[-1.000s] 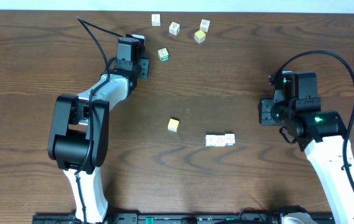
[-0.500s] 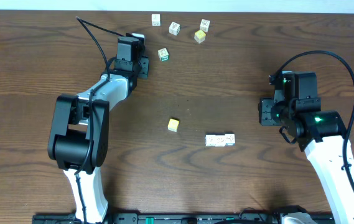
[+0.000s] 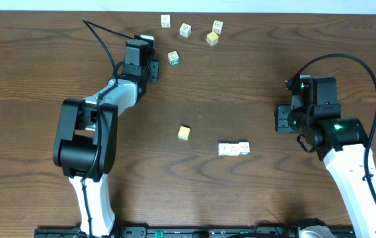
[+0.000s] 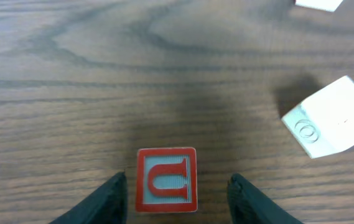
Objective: Lift 5 blocks
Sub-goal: 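Lower the left gripper onto the red U block and close, then lift the red U block and carry it toward the white block row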
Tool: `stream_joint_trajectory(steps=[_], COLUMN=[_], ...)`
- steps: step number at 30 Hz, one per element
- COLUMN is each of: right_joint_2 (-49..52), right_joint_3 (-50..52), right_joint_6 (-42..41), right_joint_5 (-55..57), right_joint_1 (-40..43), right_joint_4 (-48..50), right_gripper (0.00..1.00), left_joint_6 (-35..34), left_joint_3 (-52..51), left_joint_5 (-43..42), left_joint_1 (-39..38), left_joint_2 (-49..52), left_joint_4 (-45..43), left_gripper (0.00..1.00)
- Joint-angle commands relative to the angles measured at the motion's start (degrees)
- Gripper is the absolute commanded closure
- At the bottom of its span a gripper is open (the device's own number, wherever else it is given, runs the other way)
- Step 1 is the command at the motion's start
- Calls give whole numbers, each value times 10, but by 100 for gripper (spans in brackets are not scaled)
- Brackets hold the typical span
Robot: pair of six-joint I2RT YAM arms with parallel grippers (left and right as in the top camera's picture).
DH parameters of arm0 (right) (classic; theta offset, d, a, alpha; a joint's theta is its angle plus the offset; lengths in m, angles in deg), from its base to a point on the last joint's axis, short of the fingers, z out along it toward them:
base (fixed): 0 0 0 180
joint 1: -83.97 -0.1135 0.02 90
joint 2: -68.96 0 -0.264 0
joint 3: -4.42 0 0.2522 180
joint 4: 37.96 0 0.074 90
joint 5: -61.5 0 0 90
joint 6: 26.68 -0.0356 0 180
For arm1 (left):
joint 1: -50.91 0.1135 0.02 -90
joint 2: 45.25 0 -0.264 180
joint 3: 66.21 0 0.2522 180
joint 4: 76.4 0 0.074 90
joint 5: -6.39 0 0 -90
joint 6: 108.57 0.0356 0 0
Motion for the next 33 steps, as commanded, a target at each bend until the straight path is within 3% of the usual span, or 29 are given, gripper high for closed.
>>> stream_joint_trajectory(steps=[1, 4, 7, 18, 23, 33], right_joint_2=[2, 2, 2, 2, 2, 2], right_joint_3=[-10, -10, -10, -10, -10, -10], right_joint_6=[0, 0, 0, 0, 0, 0], right_joint_5=[6, 6, 6, 6, 6, 10], right_joint_1=[8, 8, 8, 8, 8, 8], right_joint_4=[1, 1, 1, 1, 1, 0], right_gripper=[54, 54, 54, 54, 54, 55], left_joint_6=[5, 5, 5, 5, 5, 5], left_joint_3=[13, 13, 13, 13, 13, 13], left_joint_5=[5, 5, 5, 5, 5, 5], left_joint_1=[3, 3, 3, 3, 3, 3], left_joint_2=[21, 23, 22, 22, 22, -4], left_joint_4=[-10, -14, -18, -27, -27, 26], left_gripper=[43, 51, 52, 42, 64, 67])
